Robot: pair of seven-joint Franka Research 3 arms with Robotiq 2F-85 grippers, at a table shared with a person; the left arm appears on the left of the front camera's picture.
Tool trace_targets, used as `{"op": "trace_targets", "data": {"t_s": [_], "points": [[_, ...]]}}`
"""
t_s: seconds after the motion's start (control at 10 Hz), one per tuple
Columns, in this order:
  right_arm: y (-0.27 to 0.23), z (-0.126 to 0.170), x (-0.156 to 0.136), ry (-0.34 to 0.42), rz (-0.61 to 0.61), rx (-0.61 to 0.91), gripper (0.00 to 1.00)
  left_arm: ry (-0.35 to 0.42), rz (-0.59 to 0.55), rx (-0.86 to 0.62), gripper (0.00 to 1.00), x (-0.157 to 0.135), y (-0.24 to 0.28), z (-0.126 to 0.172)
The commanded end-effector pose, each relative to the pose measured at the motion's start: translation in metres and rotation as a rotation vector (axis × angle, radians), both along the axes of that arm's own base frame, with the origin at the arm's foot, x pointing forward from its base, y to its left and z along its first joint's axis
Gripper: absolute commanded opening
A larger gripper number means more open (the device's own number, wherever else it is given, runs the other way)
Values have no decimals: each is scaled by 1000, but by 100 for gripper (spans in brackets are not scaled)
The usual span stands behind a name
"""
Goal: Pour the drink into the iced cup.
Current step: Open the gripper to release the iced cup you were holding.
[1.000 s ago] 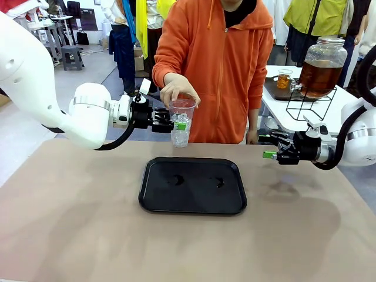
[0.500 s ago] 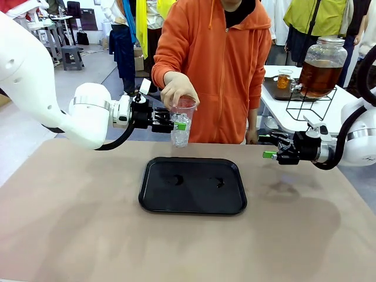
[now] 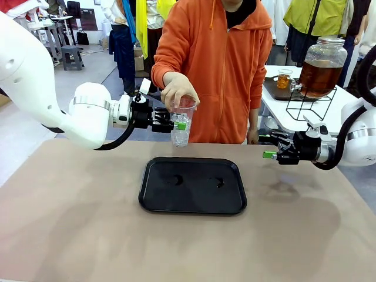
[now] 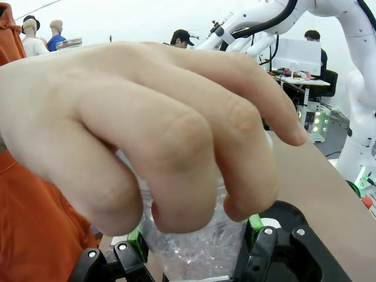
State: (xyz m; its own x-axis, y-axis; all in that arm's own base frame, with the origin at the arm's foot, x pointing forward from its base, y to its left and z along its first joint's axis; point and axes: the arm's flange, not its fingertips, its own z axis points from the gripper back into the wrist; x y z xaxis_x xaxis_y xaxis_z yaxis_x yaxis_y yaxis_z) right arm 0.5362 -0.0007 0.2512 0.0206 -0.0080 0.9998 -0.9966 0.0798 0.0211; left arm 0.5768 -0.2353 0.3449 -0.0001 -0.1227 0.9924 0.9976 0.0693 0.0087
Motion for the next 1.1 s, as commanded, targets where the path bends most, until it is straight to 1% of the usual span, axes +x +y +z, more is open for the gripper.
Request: {"op": "trace_targets", "data": {"t_s": [0.0, 0.1, 0.2, 0.6, 0.8, 1.0], "points": [[1, 3, 1, -5, -3, 4, 100, 0, 0, 0, 77, 0, 0, 0], [1, 3, 1, -5, -3, 4, 100, 7, 2, -2, 93, 0, 2, -1], [1, 3, 1, -5, -3, 4, 100, 11, 2, -9, 100, -1, 6, -2], [1, 3, 1, -5, -3, 4, 100, 10, -25, -16, 100, -12, 34, -6], [1, 3, 1, -5, -3, 4, 100, 2, -47, -4, 100, -28, 65, -16], [1, 3, 1, -5, -3, 4, 100, -46, -59, -30, 100, -53, 105, -29]]}}
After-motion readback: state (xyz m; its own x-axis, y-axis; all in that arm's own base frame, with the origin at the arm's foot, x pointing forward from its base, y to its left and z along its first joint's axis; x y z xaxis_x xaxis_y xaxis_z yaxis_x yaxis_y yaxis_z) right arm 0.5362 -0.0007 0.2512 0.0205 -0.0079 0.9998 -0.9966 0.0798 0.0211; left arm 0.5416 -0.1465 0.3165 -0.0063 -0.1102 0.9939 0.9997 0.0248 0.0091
